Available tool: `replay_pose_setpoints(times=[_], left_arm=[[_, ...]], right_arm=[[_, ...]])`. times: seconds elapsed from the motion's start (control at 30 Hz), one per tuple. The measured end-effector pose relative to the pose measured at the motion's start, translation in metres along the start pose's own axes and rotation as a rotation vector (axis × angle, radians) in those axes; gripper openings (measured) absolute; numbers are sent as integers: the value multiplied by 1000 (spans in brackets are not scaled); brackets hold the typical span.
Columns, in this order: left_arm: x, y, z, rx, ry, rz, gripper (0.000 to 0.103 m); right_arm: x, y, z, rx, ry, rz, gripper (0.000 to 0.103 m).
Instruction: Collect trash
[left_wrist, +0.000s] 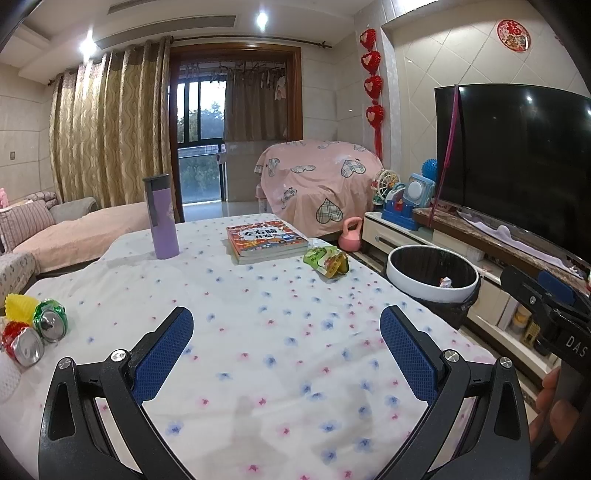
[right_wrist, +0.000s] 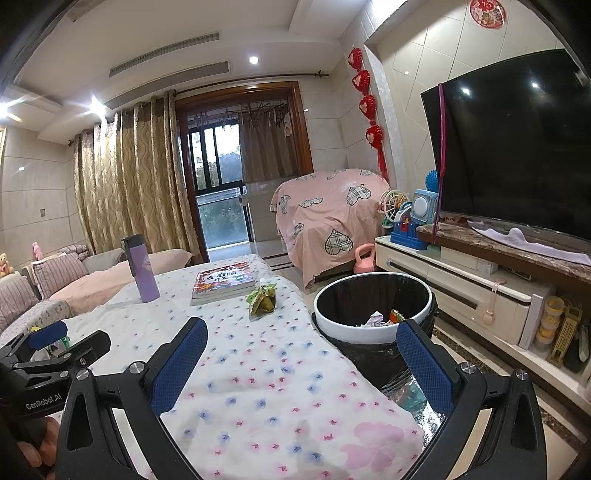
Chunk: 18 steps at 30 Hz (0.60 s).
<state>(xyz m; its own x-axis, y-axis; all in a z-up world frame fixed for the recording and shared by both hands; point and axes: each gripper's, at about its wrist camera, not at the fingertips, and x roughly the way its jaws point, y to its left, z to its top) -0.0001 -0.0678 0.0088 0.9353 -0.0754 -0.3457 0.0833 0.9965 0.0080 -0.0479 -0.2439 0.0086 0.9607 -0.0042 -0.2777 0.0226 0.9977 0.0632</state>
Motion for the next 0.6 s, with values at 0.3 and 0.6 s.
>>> replay_pose_setpoints(times=[0.3,0.6], left_arm=[[1,1,-2,-4,8,-2,103],[9,4,-3,-17,42,-19,103]], right_arm=[[0,0,-1,1,3,2,103],[5,3,-5,-1,27,8,103]])
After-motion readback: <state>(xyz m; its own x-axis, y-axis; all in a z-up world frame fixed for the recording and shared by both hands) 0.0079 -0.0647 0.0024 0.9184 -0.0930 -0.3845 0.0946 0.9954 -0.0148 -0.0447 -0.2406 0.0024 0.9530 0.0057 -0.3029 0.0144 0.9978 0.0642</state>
